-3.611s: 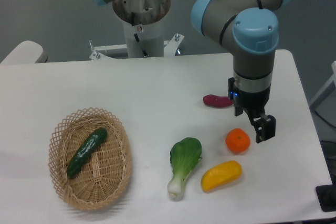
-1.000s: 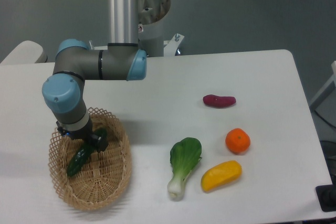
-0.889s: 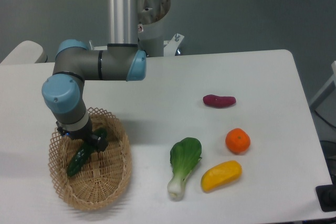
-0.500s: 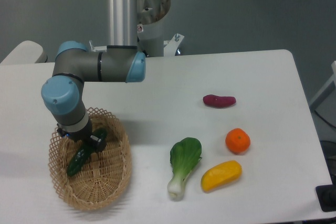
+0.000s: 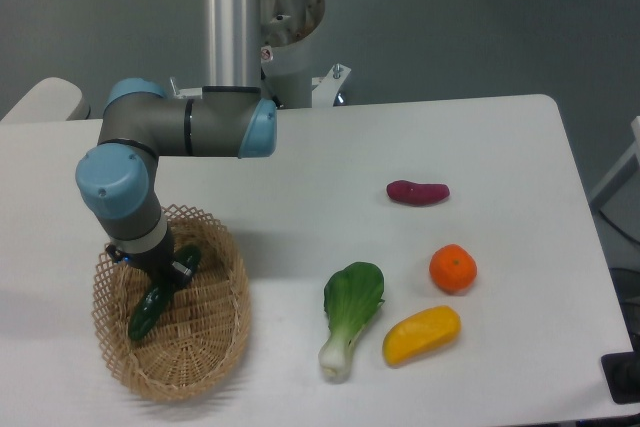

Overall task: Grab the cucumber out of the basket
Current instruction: 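Lift the cucumber out of the basket and carry it toward the bok choy, then carry the cucumber past the bok choy toward the orange and yellow squash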

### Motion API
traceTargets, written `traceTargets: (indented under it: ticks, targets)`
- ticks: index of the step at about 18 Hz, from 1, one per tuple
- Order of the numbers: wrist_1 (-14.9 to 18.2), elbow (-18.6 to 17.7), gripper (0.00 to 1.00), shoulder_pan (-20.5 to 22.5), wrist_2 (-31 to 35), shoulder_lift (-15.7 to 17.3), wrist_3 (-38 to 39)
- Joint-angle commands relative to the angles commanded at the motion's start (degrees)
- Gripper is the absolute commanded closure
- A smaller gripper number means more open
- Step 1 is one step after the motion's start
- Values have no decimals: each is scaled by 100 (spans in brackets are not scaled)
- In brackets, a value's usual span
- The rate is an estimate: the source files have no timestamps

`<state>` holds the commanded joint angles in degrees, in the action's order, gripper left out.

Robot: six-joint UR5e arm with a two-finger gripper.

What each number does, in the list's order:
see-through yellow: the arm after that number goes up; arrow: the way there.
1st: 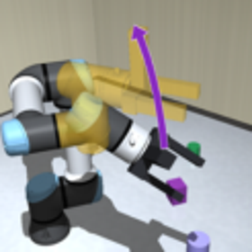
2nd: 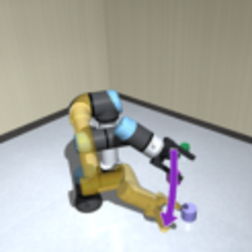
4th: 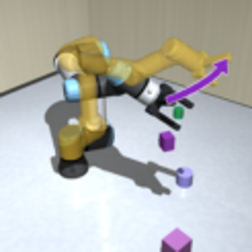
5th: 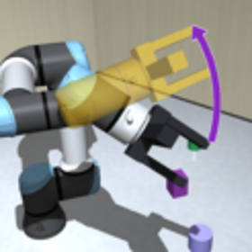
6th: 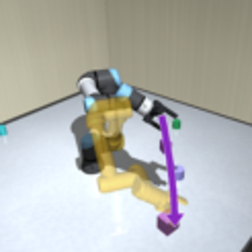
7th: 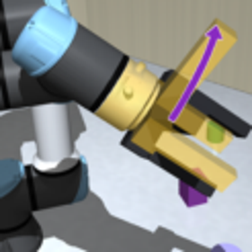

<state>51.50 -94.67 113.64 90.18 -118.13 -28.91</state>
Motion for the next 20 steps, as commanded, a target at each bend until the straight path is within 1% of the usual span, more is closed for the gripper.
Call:
traceTargets:
  ticks: [4,7,8,13,15,20]
  targets:
    - [114,492,68,87,44,35,-159]
    - [141,843,68,333,53,70,-404]
    - [193,905,68,465,44,114,-562]
    - [623,1195,68,1211,44,272,-1871]
    - [790,1310,68,1537,44,281,-2336]
    - [853,1345,68,2363,26,308,-3847]
